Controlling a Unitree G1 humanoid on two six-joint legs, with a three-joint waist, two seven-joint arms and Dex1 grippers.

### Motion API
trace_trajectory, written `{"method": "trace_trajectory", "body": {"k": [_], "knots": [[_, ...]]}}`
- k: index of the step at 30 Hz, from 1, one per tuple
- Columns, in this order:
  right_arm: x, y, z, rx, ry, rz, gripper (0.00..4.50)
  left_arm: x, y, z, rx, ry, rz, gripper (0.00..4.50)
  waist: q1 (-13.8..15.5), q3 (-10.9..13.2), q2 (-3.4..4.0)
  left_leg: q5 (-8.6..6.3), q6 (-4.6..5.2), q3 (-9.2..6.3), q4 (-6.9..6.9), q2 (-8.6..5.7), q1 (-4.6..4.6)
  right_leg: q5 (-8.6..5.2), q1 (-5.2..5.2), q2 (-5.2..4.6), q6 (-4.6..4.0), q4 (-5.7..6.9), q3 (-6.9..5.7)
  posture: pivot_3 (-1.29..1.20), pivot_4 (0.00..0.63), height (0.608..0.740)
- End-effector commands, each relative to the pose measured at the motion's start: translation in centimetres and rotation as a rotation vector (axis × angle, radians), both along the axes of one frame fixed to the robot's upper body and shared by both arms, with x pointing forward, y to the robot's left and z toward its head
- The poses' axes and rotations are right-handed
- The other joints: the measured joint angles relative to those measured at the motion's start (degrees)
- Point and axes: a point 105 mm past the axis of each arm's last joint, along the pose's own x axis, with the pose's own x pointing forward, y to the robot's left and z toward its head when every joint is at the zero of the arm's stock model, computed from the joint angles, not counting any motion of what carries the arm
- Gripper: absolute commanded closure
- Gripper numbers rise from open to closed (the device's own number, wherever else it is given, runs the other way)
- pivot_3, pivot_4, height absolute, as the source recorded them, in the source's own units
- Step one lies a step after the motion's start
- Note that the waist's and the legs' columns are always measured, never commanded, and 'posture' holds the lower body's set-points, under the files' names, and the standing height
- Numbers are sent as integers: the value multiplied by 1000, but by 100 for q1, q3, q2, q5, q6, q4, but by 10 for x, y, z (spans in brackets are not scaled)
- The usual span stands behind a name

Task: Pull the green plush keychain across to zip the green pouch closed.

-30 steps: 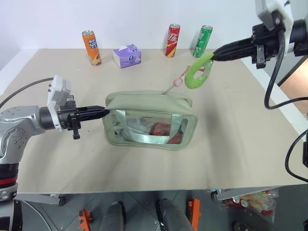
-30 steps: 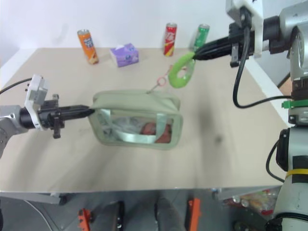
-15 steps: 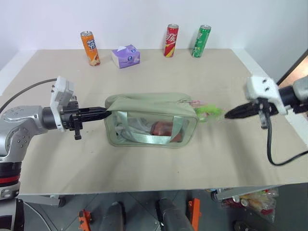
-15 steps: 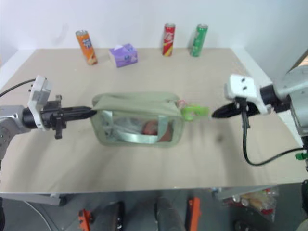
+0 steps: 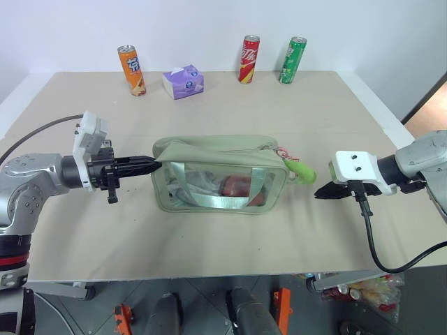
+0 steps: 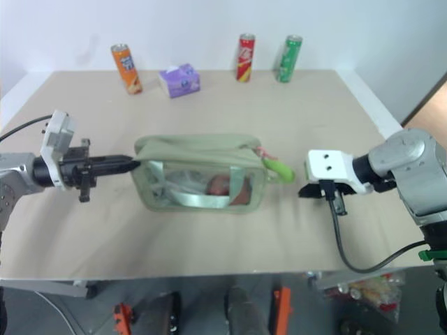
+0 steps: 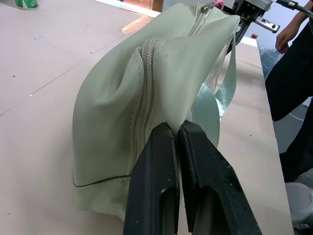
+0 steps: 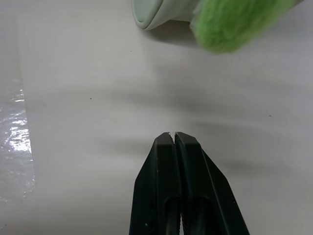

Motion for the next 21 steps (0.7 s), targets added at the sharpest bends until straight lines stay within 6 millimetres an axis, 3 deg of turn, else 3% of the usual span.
{"method": "trace_trajectory", "body": {"k": [1,4,5,12,21], "knots": [[1,6,61,194,-98,-10,4482,-3,1,11,10,-46,1,4500,-9,1,2,0,0,4,0,0,1,5,-2,0,-2,0,3,0,150,740],[1,4,69,221,-94,-19,4482,-3,0,11,6,-46,0,4500,-2,-1,-1,1,1,-5,0,2,3,5,3,3,-5,0,-4,0,150,740],[-1,4,68,216,-84,-14,3948,-3,0,11,6,-46,-1,4500,0,-1,-2,1,1,-6,0,3,3,5,4,3,-6,-1,-6,0,150,740],[-13,13,70,262,-45,14,1565,-3,0,11,6,-45,-2,4500,8,-1,-2,0,1,-4,-2,3,-4,3,-1,3,-7,-2,-3,0,150,740],[-32,29,87,352,-14,95,1565,-1,0,13,4,-48,-4,4500,8,-1,-2,0,1,-3,0,3,-1,4,1,2,-6,-1,-3,0,150,740]]}}
